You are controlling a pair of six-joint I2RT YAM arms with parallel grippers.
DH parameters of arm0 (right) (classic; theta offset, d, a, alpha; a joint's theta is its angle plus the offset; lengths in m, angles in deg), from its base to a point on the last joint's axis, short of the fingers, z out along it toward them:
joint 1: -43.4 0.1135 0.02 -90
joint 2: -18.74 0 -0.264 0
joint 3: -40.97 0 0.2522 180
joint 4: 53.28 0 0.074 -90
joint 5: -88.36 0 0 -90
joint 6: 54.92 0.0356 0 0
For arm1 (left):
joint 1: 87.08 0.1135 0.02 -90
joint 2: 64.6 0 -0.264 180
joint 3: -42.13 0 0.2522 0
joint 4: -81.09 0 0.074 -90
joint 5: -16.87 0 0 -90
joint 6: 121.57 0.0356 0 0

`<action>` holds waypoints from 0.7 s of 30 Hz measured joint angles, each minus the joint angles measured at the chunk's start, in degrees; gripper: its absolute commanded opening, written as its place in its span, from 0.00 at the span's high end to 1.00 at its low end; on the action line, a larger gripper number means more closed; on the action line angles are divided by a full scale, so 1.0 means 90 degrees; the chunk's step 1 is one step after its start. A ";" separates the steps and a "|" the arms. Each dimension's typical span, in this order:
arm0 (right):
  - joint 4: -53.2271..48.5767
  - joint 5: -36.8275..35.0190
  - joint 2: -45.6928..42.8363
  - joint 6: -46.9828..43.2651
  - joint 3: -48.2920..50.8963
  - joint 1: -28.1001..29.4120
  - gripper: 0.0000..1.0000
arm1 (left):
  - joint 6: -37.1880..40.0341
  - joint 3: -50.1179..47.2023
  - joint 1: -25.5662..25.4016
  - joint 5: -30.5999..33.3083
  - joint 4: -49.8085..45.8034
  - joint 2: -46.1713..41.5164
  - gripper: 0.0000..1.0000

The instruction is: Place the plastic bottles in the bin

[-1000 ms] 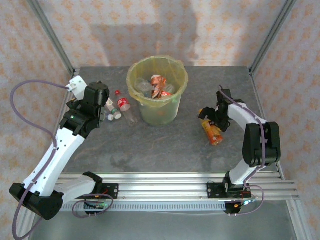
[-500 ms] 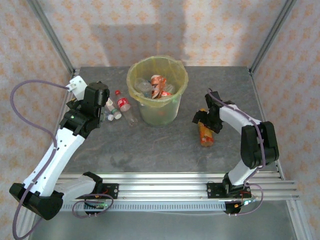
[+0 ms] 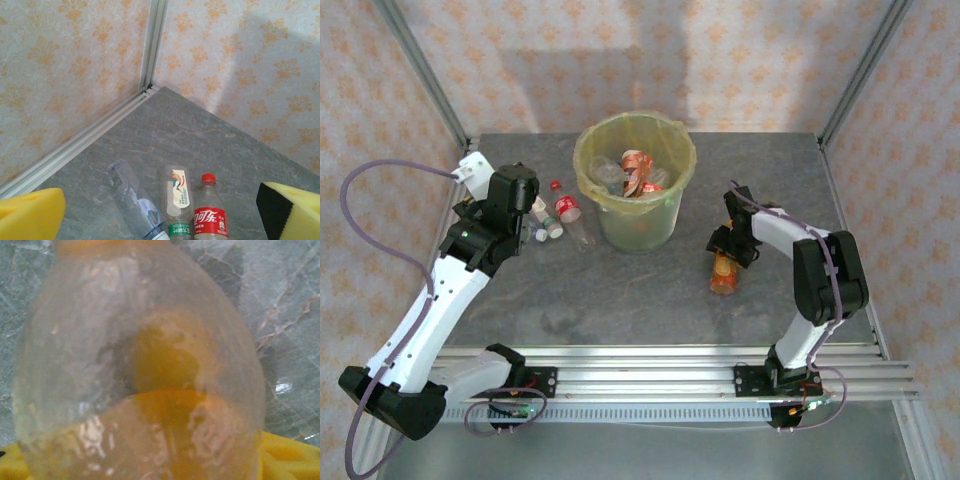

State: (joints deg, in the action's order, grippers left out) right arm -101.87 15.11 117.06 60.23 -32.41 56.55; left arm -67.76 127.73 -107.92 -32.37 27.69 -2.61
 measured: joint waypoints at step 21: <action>-0.0918 -0.0663 -0.2820 0.0454 -0.1069 0.0359 0.67 | -0.0005 -0.0002 0.0000 0.0000 0.0000 0.0000 0.00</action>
State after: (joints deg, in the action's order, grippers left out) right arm -110.13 9.15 91.69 64.32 -42.03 59.78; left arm -67.80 127.70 -107.92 -32.37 27.69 -2.61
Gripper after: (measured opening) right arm 0.484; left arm 0.996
